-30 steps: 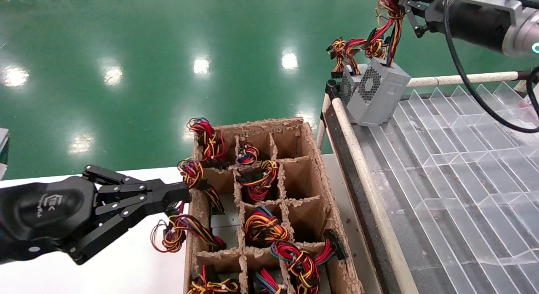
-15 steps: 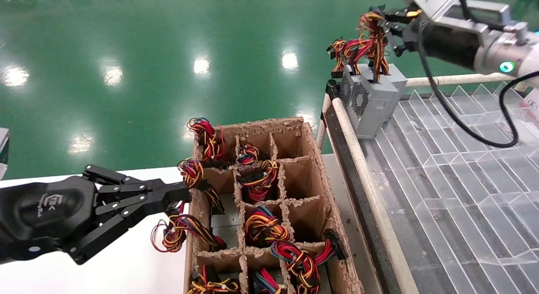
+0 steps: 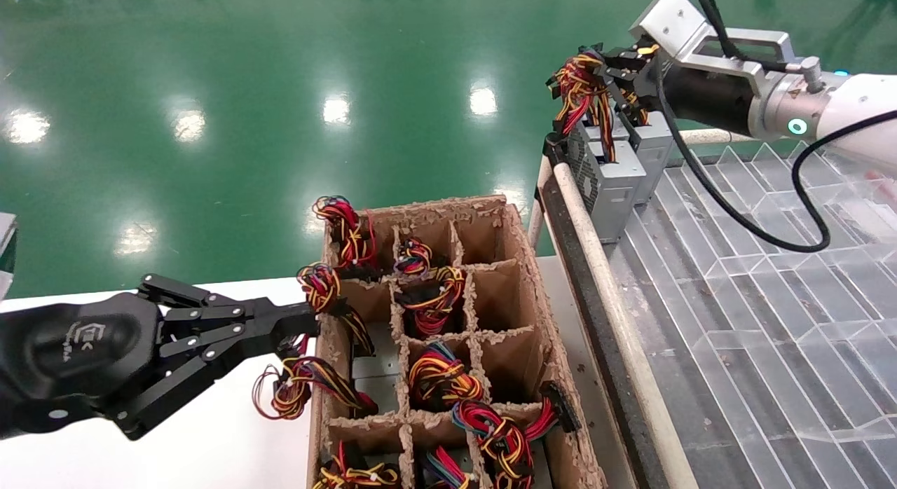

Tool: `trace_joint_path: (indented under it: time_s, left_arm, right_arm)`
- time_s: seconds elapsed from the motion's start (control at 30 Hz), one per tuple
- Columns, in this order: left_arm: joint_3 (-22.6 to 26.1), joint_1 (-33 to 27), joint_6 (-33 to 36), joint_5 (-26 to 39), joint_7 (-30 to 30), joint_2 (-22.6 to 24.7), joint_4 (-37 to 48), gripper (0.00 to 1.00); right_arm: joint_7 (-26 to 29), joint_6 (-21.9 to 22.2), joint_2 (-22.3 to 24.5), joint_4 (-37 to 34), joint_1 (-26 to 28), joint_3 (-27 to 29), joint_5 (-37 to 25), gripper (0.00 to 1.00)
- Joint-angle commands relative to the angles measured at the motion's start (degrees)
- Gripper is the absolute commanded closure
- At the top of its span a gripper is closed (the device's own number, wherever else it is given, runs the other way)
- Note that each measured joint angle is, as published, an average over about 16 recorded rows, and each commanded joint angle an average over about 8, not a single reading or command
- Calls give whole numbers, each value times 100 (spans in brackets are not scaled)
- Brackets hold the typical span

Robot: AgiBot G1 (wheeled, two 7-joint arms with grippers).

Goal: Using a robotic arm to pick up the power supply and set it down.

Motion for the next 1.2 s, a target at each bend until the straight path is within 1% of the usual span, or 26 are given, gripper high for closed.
trace_joint_path:
  time_s: [0.03,0.23,0.27,0.3,0.5,0.8,0.97,1.2]
  left_arm:
    - [0,0,0,0,0,0,0,100]
    - [0,0,0,0,0,0,0,100]
    - [0,0,0,0,0,0,0,100]
    - [0,0,0,0,0,0,0,100]
    - [0,0,0,0,0,0,0,100]
    - [0,0,0,0,0,0,0,100]
    - [0,0,0,0,0,0,0,100]
    - [0,0,0,0,0,0,0,100]
  right_arm:
    - [-130,-48,-55,-149,41,30,70,87]
    - [-324,-158,-173,-558,222,9,68,12]
    - [-342,-172,-189,-615,251,0,58,3]
    - [-361,-185,-202,-667,278,-5,51,0]
    - [-481,-293,-241,-866,382,0,78,0]
    - [-605,-438,-251,-960,479,23,133,0]
    - [-640,-511,-243,-940,497,57,194,0]
    - [-695,-750,-84,-739,381,237,495,0]
